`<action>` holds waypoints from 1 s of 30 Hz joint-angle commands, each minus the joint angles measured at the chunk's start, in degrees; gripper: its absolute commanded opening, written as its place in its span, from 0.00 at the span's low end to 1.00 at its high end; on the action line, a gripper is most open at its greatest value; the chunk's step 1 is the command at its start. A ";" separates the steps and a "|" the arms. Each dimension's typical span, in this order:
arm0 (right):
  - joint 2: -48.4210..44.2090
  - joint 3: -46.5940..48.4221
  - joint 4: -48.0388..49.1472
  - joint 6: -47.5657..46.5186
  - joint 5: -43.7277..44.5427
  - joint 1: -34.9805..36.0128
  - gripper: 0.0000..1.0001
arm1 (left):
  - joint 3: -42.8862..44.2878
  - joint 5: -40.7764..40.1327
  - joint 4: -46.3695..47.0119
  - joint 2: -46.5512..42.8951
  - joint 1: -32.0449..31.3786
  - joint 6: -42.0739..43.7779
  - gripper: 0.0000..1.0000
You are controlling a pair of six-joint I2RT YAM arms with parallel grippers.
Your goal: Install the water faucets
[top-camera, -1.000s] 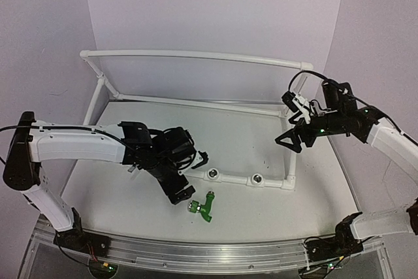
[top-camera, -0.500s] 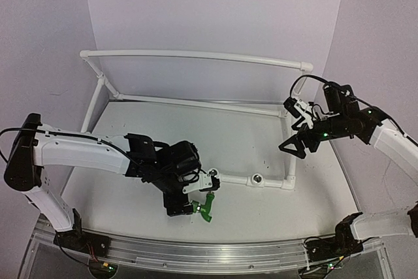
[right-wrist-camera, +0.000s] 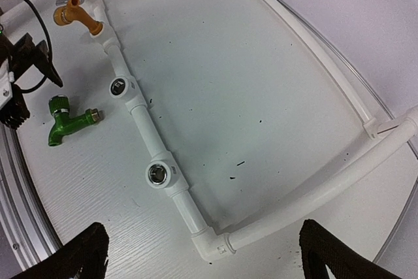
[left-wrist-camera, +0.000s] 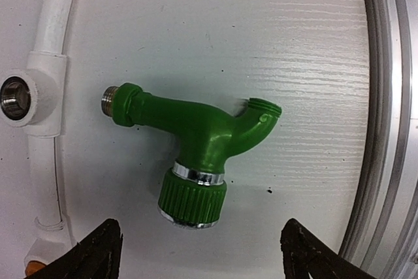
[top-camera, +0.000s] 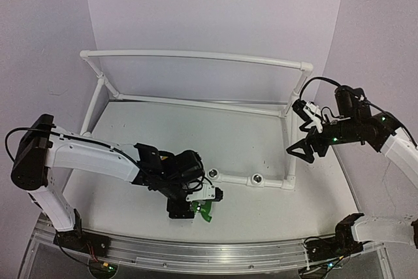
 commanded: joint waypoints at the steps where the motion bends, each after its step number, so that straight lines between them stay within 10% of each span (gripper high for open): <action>1: -1.48 -1.30 -1.26 -1.55 0.82 0.33 0.98 | -0.07 0.31 4.02 2.37 -0.13 3.41 0.83; 8: -2.46 -2.15 -1.43 -3.38 -0.11 0.35 0.98 | 0.86 -0.21 5.53 7.35 -0.10 6.76 0.75; 17: -0.79 -0.55 -3.24 -8.18 1.93 0.28 0.98 | 2.62 1.60 6.00 6.99 -0.01 4.80 0.36; 30: 2.17 6.04 -8.67 -27.34 14.62 0.30 0.98 | 14.64 26.73 2.73 1.62 11.15 -13.34 0.12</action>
